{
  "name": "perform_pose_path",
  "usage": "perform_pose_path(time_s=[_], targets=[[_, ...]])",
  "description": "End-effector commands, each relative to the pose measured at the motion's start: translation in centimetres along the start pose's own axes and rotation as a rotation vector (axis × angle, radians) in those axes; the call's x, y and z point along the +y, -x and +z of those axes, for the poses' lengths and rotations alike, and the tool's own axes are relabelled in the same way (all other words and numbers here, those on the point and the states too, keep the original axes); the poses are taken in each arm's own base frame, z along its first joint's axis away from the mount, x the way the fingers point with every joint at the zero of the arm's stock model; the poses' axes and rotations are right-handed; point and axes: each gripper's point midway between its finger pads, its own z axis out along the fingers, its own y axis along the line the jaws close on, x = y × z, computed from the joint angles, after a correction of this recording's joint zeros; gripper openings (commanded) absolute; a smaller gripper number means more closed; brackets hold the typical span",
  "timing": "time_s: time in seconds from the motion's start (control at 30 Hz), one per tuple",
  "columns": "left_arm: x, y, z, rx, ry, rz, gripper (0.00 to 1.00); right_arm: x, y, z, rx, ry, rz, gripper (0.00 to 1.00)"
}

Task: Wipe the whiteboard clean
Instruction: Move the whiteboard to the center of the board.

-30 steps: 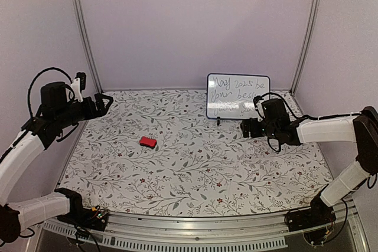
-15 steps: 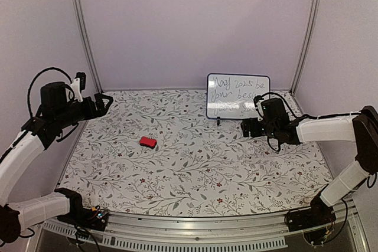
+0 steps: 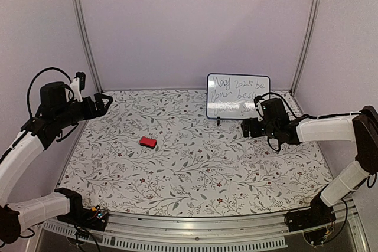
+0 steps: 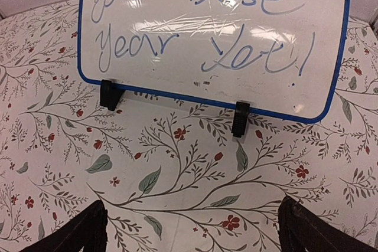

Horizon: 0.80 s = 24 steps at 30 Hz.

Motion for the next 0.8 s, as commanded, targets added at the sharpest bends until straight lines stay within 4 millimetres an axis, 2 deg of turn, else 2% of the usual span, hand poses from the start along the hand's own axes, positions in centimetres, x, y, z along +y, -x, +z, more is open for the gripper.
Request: perform_pose_path(time_s=[0.0,0.4,0.77], targets=[[0.39,0.16,-0.1,-0.012,0.012,0.004,1.0,-0.02,1.13,-0.05,-0.023,-0.014,0.009,0.99],[0.39,0.31,-0.27,-0.019,0.015,0.006,1.0,-0.04,1.45,-0.57,-0.045,-0.007,0.034,0.99],[0.38,0.26,-0.27,-0.017,0.014,0.005,1.0,0.35,1.02,0.39,-0.003,-0.003,0.027,0.99]])
